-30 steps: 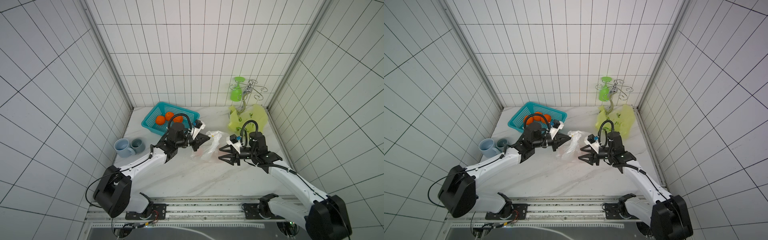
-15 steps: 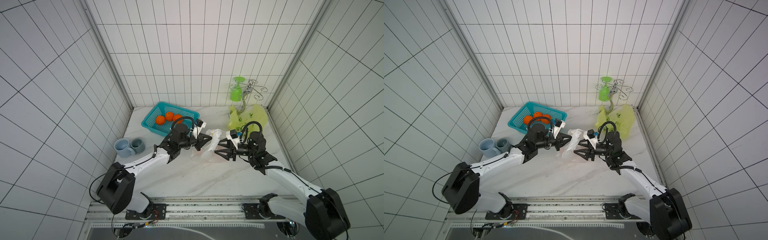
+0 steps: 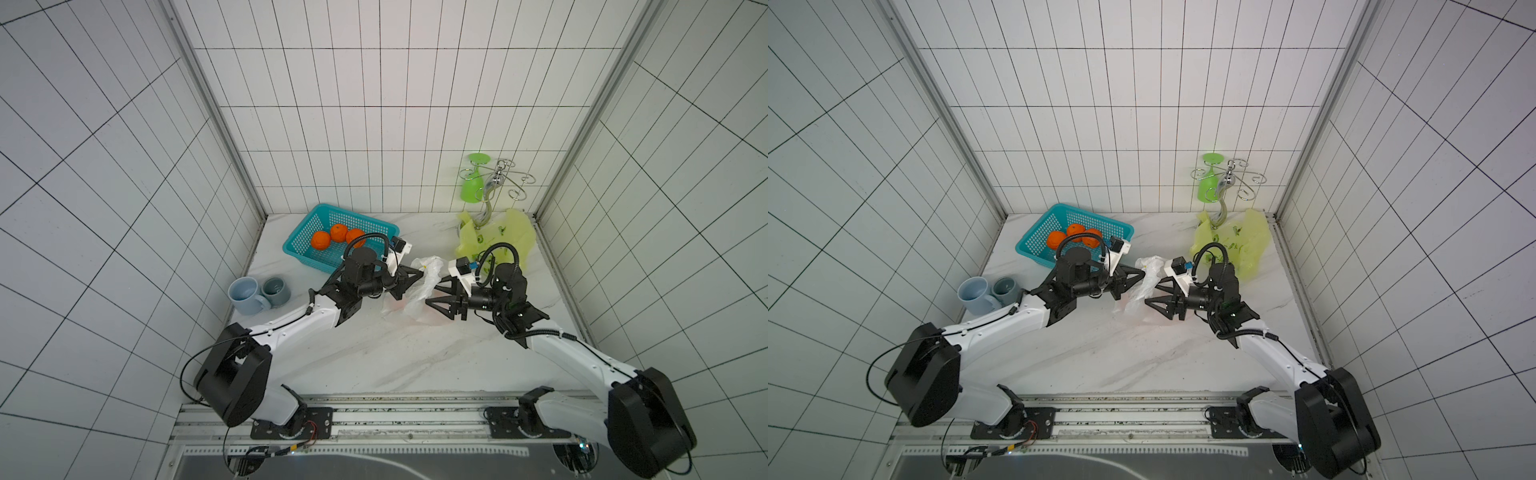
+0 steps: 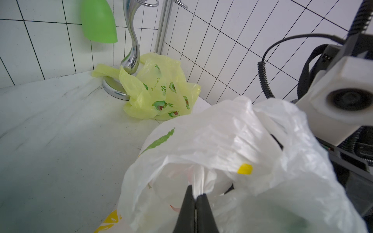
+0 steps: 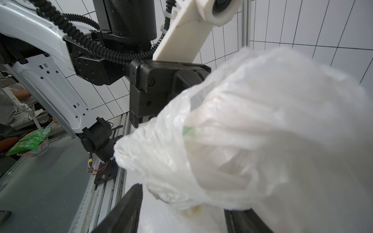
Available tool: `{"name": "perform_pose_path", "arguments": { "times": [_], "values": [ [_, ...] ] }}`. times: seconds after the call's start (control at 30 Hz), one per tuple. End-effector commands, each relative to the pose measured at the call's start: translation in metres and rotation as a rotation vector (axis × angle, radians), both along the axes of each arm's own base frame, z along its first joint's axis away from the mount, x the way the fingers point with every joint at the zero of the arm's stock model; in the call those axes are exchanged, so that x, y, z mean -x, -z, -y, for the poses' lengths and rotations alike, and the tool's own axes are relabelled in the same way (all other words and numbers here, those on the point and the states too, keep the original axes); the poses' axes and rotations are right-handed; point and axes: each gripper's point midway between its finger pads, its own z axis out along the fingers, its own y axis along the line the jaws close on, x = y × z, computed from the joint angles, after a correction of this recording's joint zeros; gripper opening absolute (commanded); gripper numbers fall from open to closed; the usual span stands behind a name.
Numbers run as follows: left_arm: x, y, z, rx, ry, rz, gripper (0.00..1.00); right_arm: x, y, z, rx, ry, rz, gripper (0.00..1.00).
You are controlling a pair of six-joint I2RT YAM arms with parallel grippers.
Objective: Place the oranges into plastic bags & tie knots
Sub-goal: Tie the plastic bag at the center of the board.
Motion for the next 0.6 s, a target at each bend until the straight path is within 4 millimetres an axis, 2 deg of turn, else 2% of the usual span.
{"name": "perform_pose_path", "arguments": {
  "times": [0.0, 0.13, 0.4, 0.57],
  "values": [
    [-0.005, -0.011, 0.005, 0.015, -0.01, 0.023, 0.0, 0.001, 0.002, -0.004, -0.011, -0.002, -0.018, 0.65],
    [-0.006, -0.011, 0.004, 0.012, -0.015, 0.026, 0.0, -0.001, 0.001, -0.006, -0.017, 0.0, -0.031, 0.59],
    [-0.007, -0.012, 0.004, 0.003, -0.016, 0.042, 0.0, -0.004, 0.001, -0.003, 0.01, 0.018, -0.022, 0.27],
    [-0.003, -0.017, 0.0, -0.015, -0.002, 0.082, 0.0, -0.01, 0.008, 0.01, 0.061, 0.055, -0.007, 0.14]
  ]
}}
